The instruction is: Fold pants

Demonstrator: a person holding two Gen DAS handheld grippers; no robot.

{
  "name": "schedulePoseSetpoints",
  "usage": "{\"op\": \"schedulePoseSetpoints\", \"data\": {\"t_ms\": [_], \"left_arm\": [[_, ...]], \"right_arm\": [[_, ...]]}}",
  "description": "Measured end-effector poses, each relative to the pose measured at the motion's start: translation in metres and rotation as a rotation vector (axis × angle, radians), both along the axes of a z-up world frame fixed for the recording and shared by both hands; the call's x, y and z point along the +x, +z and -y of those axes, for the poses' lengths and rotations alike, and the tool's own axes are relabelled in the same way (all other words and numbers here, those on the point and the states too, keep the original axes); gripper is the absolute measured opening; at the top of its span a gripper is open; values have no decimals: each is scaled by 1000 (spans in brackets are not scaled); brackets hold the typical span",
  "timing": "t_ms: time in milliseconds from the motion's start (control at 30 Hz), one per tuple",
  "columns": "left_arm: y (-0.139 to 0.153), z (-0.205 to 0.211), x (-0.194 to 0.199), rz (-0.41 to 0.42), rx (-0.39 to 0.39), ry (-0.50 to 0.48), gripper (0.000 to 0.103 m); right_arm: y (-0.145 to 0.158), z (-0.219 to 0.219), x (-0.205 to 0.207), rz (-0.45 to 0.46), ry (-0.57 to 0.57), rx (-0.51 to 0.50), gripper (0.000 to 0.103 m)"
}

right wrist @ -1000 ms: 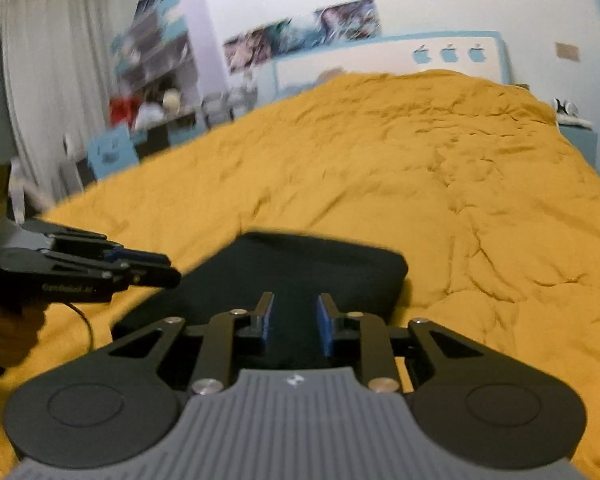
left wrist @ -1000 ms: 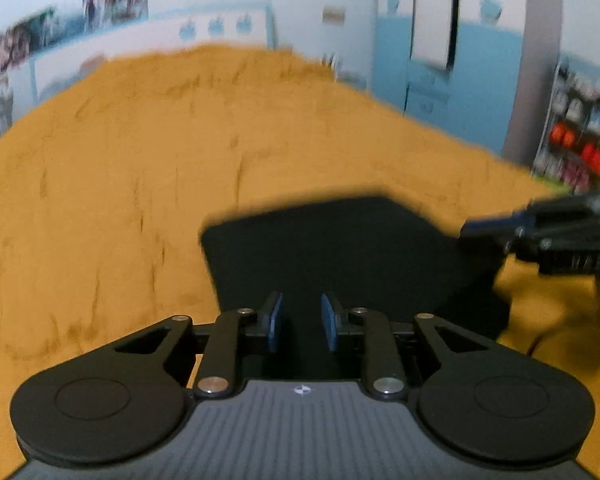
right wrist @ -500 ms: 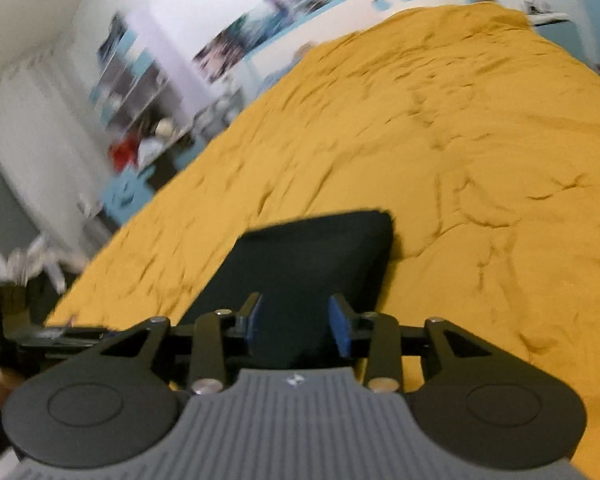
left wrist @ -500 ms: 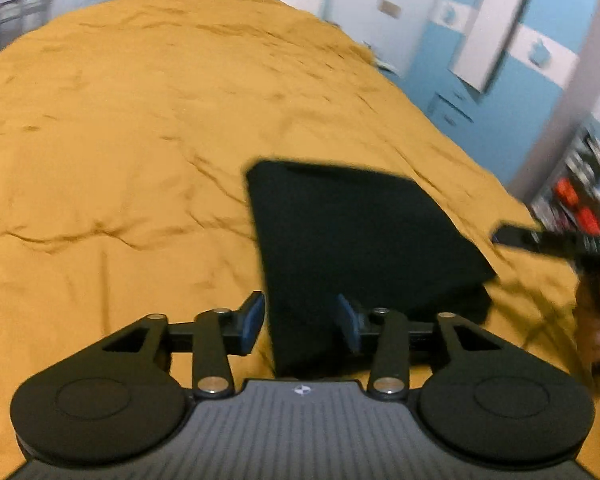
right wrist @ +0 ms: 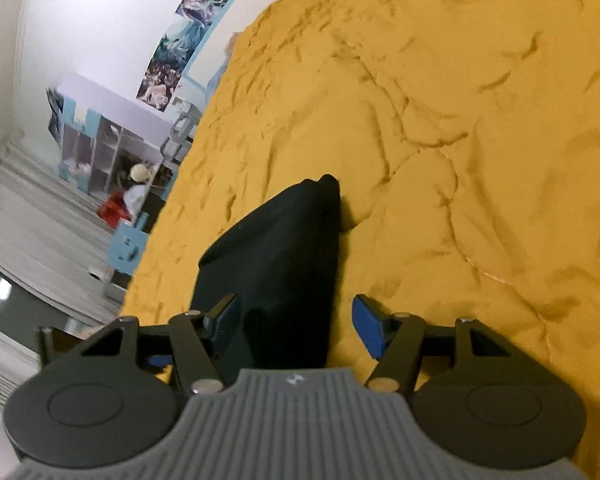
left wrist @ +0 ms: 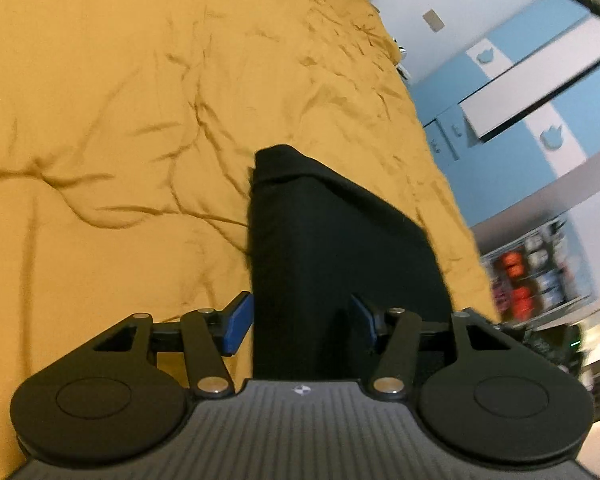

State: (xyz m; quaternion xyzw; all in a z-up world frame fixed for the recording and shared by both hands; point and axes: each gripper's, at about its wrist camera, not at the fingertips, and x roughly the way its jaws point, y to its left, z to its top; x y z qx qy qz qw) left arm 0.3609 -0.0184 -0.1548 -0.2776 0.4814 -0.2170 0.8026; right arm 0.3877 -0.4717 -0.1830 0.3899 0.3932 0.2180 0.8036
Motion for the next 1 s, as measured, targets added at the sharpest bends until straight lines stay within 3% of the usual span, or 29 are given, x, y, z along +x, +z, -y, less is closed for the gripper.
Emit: {"op": "schedulePoseSetpoints", "data": {"t_ms": [267,500,700,1000], "left_arm": [[-22,-8,20,-56,-142,17,68],[-38,2,32,-71,-171,-34,71],[-48,19,40,-60,-191,-101,83],[-53,23,40,-44,-210,-119,83]], "right_arm": [[-16,-9,18,-33,54,18,58],[-22,-24,31,-62,103,-10,58],[-32,-43,45,-74,157,2,59],[-38,-71,60,-52,236,30,57]]}}
